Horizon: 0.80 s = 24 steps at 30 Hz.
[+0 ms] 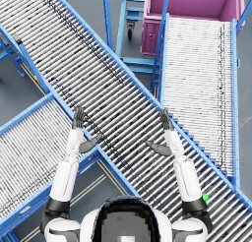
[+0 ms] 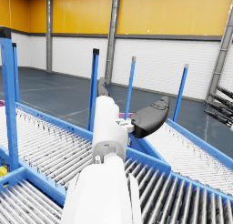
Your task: Pick up the oil and place it on the left assembly line, put the cola on the right, and keep Sprite still
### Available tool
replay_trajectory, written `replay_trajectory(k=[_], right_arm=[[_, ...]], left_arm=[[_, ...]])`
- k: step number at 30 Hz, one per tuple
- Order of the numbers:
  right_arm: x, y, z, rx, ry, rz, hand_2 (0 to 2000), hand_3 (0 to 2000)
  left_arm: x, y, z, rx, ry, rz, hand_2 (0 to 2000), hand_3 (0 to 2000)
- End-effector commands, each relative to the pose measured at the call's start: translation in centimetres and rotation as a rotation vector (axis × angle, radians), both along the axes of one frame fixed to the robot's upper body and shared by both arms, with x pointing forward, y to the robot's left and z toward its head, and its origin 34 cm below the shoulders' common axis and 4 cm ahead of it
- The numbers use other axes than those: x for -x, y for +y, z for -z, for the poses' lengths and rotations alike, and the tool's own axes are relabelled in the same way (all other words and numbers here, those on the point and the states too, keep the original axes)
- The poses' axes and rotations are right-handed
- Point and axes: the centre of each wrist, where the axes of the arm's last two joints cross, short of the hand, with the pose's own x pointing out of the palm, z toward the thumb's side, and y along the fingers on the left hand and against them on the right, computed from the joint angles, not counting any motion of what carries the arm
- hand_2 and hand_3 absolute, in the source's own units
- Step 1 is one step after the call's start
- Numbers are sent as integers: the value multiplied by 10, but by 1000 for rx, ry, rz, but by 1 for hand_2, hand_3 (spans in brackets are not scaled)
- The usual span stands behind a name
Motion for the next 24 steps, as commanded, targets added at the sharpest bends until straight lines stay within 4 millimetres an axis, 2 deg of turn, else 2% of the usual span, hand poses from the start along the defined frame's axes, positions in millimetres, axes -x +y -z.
replay_trajectory(k=[1, 5, 7, 9, 13, 15, 24], right_arm=[[0, 0, 0, 0, 0, 0, 0, 0], [-2, 3, 3, 3, 13, -8, 0, 0], [-7, 2, 6, -43, -5, 52, 0, 0], [-4, 2, -3, -78, -59, 78, 0, 0], [1, 0, -29, -138, -172, 105, 0, 0], [2, -2, -35, -155, -199, 118, 0, 0], [-2, -17, -46, -207, -244, 188, 0, 0]], left_arm=[[0, 0, 0, 0, 0, 0, 0, 0], [0, 0, 0, 0, 0, 0, 0, 0], [-3, -2, 1, 3, -29, 22, 0, 0], [-3, -1, -7, 19, -101, 41, 0, 0], [2, -3, -40, 64, -264, 61, 0, 0], [4, -1, -49, 79, -308, 55, 0, 0], [-4, 16, -63, 126, -359, -20, 0, 0]])
